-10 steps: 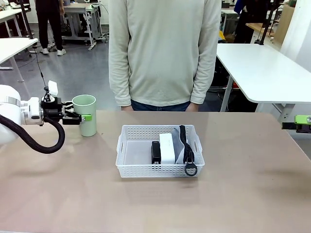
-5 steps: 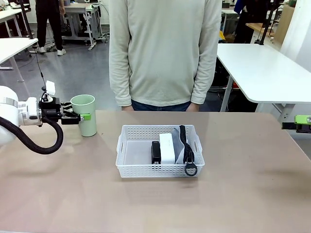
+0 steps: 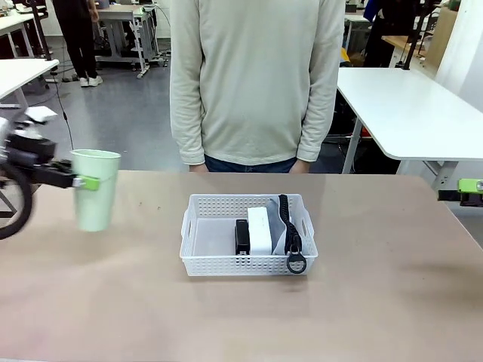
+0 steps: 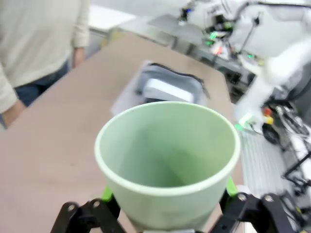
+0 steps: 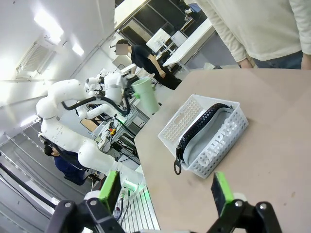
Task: Efficiently arrange items inside the basket to fit them all.
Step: Pick up the Reusable plastic cup and place it inside the Organizing basket.
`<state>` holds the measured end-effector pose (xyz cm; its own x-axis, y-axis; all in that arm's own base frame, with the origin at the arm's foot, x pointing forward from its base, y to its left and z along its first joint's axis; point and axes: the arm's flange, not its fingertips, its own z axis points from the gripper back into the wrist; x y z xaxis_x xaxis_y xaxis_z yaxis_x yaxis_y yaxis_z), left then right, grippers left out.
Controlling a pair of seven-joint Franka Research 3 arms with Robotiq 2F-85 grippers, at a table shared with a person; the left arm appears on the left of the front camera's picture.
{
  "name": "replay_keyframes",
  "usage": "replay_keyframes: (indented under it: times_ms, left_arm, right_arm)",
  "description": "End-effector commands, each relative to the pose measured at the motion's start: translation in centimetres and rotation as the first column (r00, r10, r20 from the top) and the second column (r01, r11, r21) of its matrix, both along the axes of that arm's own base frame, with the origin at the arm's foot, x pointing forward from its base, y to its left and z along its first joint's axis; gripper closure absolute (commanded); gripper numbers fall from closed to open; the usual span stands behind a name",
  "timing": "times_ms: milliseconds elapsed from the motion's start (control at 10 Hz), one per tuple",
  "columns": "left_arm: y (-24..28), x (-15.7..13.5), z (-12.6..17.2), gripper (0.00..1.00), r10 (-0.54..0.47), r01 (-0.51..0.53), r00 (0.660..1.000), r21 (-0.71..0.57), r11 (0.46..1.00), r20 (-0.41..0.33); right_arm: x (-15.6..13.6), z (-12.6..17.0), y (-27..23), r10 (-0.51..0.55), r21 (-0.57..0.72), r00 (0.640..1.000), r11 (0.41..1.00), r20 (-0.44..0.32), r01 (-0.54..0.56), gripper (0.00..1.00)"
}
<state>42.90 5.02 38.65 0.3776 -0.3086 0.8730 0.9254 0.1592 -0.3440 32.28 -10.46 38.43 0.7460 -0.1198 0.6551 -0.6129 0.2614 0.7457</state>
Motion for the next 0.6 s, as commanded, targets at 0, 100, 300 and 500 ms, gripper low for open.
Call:
replay_keyframes:
  times_ms: [0,100,300,500]
  left_arm:
    - [1.0,-5.3,3.0,1.00,-0.146,0.144,0.986,0.021,0.989,0.087]
    - [0.8,-7.5,2.6,1.00,-0.147,0.138,0.986,0.113,0.984,0.077]
    - [1.0,-5.9,3.4,0.14,-0.129,0.126,0.991,0.069,0.990,0.033]
    - [1.0,-5.9,3.4,0.14,-0.129,0.126,0.991,0.069,0.990,0.033]
  right_arm:
    - [-0.4,0.1,0.0,0.003,-0.013,1.000,1.000,-0.017,-0.003,0.00]
    - [-0.4,0.1,0.0,0.003,-0.013,1.000,1.000,-0.017,-0.003,0.00]
    - [-0.4,0.1,0.0,0.003,-0.013,1.000,1.000,-0.017,-0.003,0.00]
    - [-0.4,0.1,0.0,0.003,-0.013,1.000,1.000,-0.017,-0.003,0.00]
